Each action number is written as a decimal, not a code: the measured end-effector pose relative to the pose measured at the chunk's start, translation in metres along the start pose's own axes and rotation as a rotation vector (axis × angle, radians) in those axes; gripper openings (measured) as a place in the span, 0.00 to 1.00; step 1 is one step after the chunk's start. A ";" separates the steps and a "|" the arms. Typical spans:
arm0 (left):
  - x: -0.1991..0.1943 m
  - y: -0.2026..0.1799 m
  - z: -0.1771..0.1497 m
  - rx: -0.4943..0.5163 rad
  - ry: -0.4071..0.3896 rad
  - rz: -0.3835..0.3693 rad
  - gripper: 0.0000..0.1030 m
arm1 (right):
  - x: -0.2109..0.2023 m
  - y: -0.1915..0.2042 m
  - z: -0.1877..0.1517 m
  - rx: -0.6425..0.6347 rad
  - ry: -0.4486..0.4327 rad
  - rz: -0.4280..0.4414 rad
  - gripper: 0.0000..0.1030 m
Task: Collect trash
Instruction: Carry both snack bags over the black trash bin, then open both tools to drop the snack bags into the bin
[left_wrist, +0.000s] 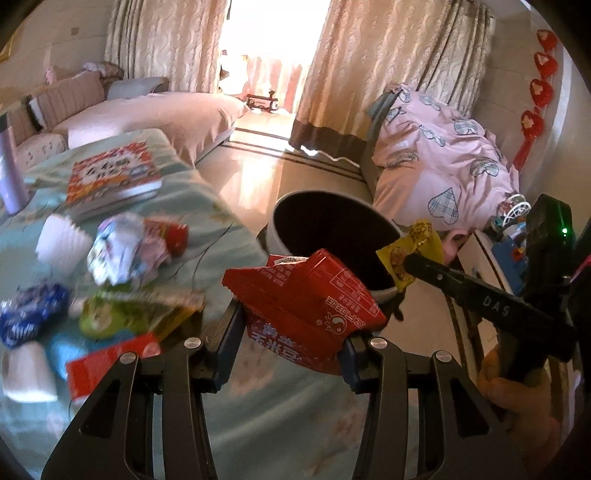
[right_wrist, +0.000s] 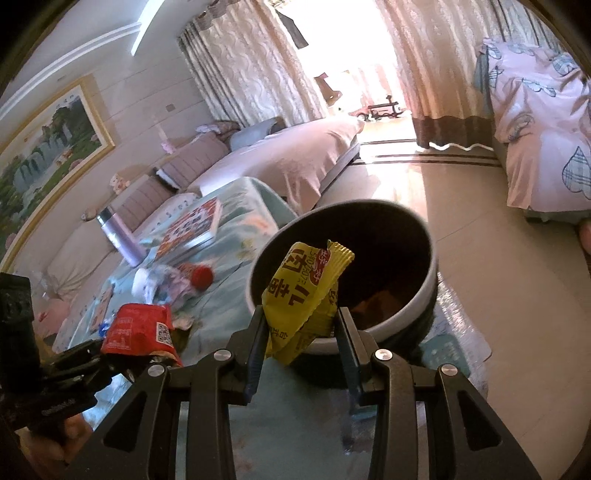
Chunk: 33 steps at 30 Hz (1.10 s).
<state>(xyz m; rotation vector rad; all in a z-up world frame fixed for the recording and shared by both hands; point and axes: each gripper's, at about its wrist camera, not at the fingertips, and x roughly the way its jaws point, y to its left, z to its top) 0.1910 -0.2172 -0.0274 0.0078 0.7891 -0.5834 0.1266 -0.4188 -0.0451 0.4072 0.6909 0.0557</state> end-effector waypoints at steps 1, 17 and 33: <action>0.002 -0.002 0.003 0.002 0.000 -0.003 0.44 | 0.001 -0.004 0.004 0.002 0.000 -0.004 0.36; 0.071 -0.028 0.039 0.056 0.055 -0.006 0.44 | 0.035 -0.034 0.035 -0.011 0.067 -0.048 0.36; 0.076 -0.027 0.035 0.025 0.101 0.003 0.68 | 0.043 -0.049 0.042 -0.004 0.086 -0.061 0.59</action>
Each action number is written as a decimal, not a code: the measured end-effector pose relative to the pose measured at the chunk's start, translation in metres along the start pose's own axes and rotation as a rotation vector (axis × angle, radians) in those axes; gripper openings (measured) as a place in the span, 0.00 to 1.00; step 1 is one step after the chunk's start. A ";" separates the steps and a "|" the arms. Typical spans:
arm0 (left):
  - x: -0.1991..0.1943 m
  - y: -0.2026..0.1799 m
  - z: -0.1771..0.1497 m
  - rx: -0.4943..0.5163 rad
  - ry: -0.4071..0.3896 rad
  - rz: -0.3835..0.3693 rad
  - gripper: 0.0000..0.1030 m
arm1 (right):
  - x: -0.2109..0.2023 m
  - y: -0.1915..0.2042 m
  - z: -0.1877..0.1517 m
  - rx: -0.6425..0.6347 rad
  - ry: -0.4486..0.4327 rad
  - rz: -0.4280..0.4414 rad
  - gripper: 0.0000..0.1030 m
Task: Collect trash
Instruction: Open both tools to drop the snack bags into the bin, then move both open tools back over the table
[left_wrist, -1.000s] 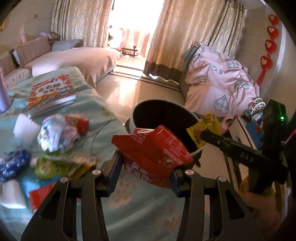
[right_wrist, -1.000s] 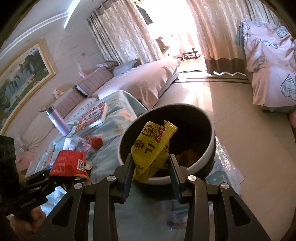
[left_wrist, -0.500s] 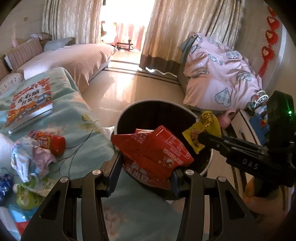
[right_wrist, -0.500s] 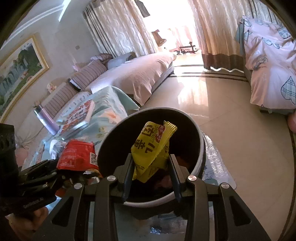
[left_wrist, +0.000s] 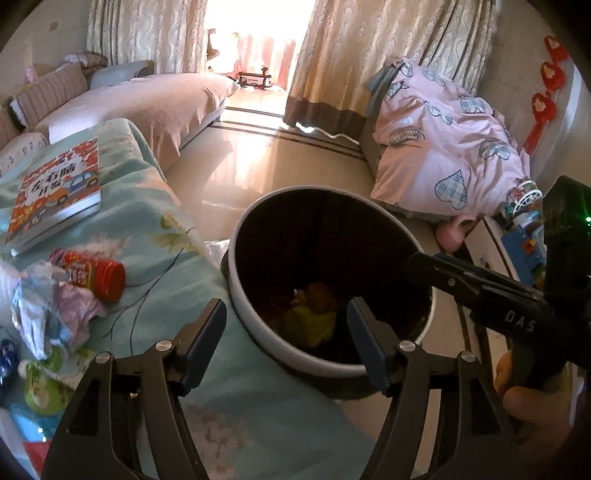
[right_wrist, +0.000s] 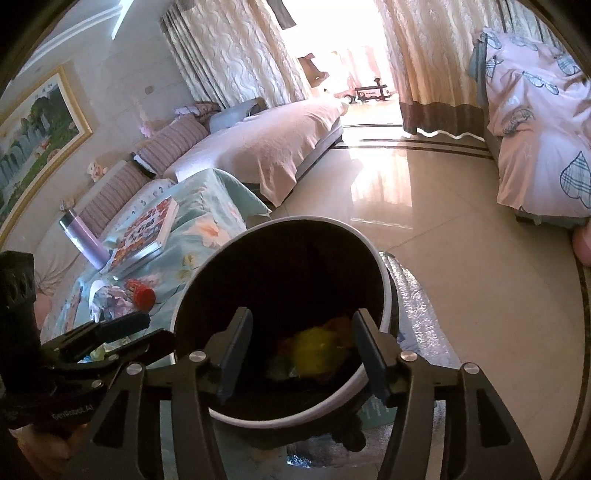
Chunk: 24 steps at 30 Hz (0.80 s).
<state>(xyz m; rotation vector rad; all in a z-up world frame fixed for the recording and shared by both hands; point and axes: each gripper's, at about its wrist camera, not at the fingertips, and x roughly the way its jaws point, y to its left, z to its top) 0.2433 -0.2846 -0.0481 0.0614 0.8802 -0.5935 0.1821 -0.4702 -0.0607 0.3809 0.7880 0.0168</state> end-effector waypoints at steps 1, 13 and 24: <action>-0.004 0.001 -0.003 -0.002 -0.003 -0.001 0.69 | -0.002 0.000 -0.001 0.005 -0.003 0.004 0.62; -0.056 0.025 -0.050 -0.039 -0.044 0.013 0.73 | -0.033 0.028 -0.036 0.030 -0.065 0.081 0.85; -0.104 0.077 -0.101 -0.141 -0.065 0.066 0.73 | -0.035 0.076 -0.077 0.006 -0.026 0.164 0.87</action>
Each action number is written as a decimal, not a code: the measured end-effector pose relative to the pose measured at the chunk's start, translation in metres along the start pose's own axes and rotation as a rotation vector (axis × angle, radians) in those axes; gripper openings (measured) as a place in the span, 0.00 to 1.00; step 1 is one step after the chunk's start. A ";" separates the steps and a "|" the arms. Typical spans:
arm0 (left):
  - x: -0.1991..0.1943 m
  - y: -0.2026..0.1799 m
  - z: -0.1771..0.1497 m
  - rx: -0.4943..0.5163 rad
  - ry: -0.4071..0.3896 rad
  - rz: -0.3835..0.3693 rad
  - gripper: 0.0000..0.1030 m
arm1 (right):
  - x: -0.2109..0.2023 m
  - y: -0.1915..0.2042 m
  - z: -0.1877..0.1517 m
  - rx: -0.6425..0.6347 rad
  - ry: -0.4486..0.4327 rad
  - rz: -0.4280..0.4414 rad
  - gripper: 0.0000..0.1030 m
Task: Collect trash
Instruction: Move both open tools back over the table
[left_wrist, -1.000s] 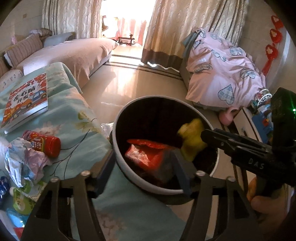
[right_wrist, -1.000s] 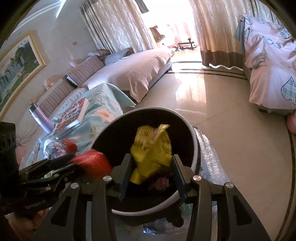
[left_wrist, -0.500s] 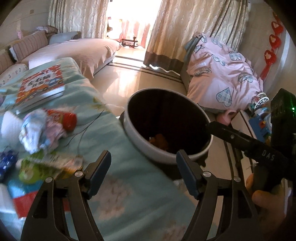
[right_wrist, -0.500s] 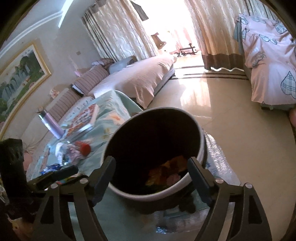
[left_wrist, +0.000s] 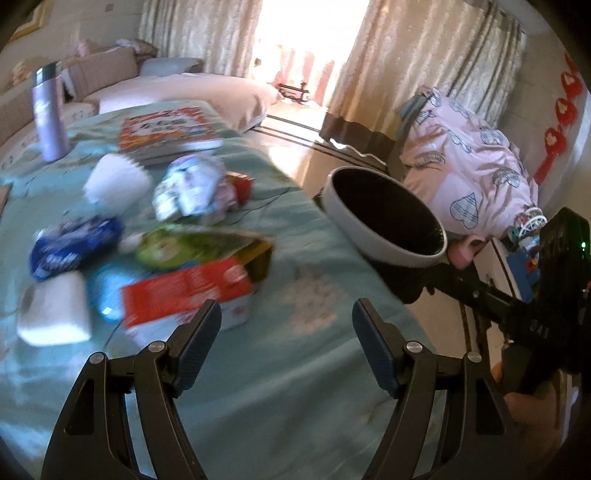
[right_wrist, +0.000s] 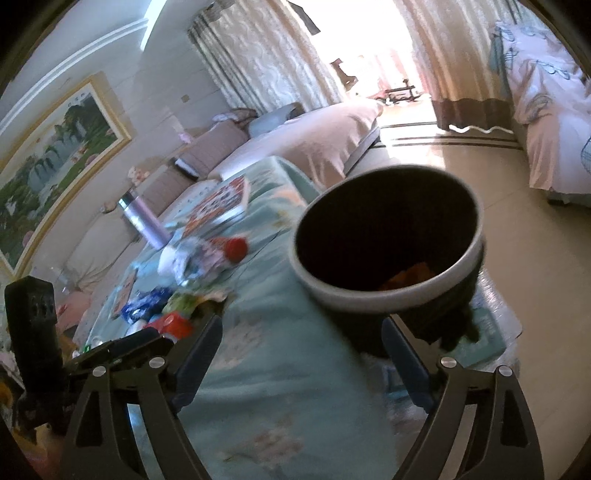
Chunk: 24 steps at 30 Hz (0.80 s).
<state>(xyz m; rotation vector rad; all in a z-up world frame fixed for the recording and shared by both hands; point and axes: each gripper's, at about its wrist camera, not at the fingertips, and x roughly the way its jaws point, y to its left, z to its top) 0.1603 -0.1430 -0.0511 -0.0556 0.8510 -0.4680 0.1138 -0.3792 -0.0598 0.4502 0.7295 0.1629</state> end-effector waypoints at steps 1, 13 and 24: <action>-0.003 0.004 -0.003 -0.005 -0.001 0.005 0.73 | 0.001 0.006 -0.004 -0.006 0.006 0.007 0.87; -0.046 0.069 -0.035 -0.112 -0.037 0.087 0.73 | 0.018 0.067 -0.040 -0.079 0.070 0.085 0.87; -0.061 0.123 -0.043 -0.210 -0.050 0.166 0.73 | 0.040 0.113 -0.057 -0.177 0.113 0.129 0.87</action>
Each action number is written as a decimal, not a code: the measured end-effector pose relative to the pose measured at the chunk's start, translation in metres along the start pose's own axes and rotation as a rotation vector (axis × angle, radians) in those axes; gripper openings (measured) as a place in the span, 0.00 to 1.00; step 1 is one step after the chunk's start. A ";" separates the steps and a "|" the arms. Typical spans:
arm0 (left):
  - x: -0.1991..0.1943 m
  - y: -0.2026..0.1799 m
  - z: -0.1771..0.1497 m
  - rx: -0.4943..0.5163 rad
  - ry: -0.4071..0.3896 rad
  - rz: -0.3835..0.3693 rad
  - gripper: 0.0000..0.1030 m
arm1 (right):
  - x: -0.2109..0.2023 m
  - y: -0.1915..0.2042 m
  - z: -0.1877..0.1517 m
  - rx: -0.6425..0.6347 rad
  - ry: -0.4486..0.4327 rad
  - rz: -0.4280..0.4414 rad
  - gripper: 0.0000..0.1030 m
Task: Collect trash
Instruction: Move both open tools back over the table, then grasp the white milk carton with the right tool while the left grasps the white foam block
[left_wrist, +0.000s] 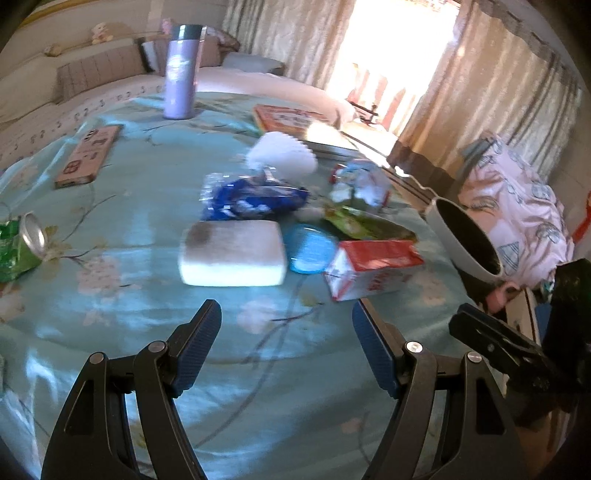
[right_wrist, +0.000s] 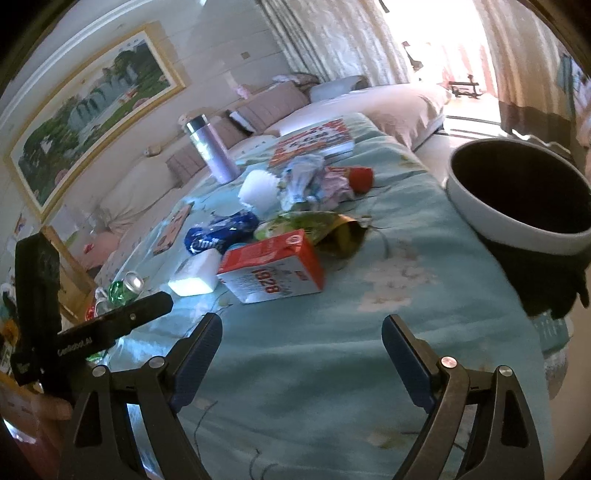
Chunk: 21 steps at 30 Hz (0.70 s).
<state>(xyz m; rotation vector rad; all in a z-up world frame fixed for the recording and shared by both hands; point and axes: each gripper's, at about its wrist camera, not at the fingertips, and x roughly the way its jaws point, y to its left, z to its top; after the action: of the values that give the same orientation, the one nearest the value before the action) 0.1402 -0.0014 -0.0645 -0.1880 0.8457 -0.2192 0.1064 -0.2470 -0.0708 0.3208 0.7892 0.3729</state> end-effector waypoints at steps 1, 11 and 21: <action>0.001 0.004 0.002 -0.008 0.001 0.006 0.73 | 0.003 0.002 0.001 -0.009 0.005 0.005 0.87; 0.025 0.029 0.021 -0.011 0.040 0.048 0.82 | 0.034 0.029 0.007 -0.084 0.054 0.015 0.95; 0.059 0.037 0.033 0.014 0.113 0.025 0.82 | 0.067 0.047 0.016 -0.145 0.083 -0.067 0.95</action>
<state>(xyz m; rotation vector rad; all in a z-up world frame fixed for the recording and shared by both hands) 0.2079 0.0215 -0.0948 -0.1534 0.9583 -0.2140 0.1518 -0.1778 -0.0824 0.1437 0.8474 0.3801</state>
